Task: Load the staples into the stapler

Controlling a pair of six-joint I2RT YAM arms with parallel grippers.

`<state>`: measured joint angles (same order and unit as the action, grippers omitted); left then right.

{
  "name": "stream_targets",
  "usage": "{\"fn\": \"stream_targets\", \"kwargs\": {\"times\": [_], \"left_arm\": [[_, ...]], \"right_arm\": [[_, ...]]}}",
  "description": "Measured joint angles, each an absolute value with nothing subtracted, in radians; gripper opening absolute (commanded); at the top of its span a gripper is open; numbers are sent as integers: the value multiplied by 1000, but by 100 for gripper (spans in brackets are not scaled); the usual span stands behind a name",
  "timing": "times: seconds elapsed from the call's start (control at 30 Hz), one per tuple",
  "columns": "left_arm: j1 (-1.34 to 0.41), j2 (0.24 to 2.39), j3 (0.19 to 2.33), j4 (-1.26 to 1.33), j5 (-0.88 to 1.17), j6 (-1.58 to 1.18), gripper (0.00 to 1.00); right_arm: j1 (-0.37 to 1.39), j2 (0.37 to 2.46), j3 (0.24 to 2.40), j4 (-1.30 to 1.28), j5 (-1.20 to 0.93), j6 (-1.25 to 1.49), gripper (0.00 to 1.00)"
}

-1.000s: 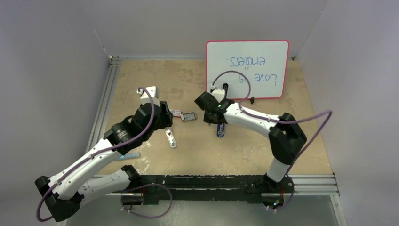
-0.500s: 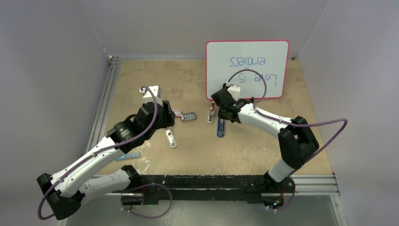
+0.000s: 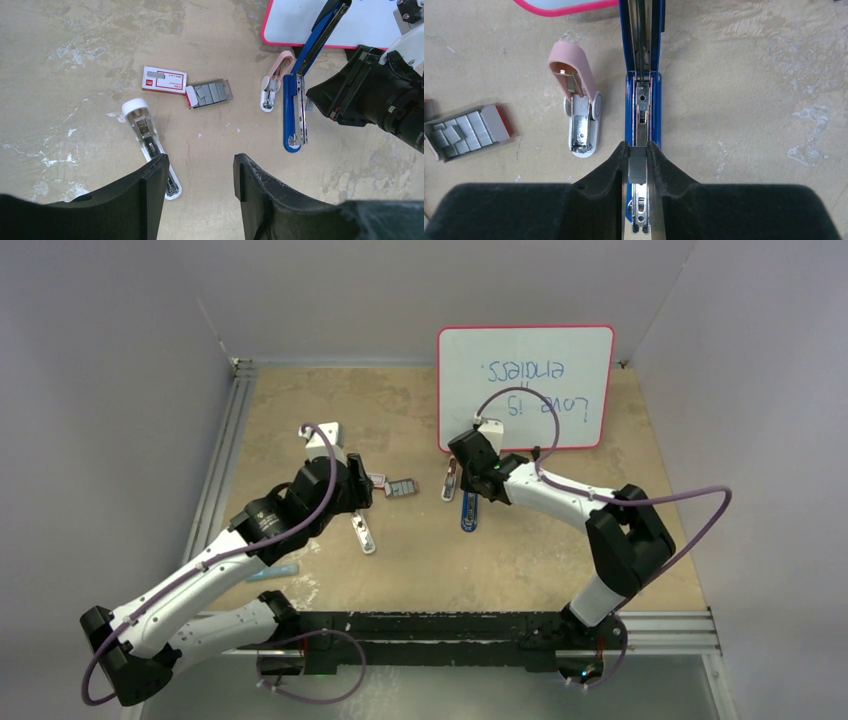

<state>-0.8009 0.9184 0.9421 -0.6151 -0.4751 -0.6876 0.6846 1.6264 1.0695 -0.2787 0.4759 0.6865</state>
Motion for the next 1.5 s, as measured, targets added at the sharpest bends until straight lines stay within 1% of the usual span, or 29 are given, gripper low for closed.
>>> {"fn": "stream_targets", "kwargs": {"times": [0.6, 1.5], "left_arm": [[-801, 923, 938, -614, -475, -688, 50], [-801, 923, 938, -614, -474, -688, 50]], "right_arm": [[679, 1644, 1025, -219, 427, 614, 20], [672, 1671, 1021, -196, 427, 609, 20]]}}
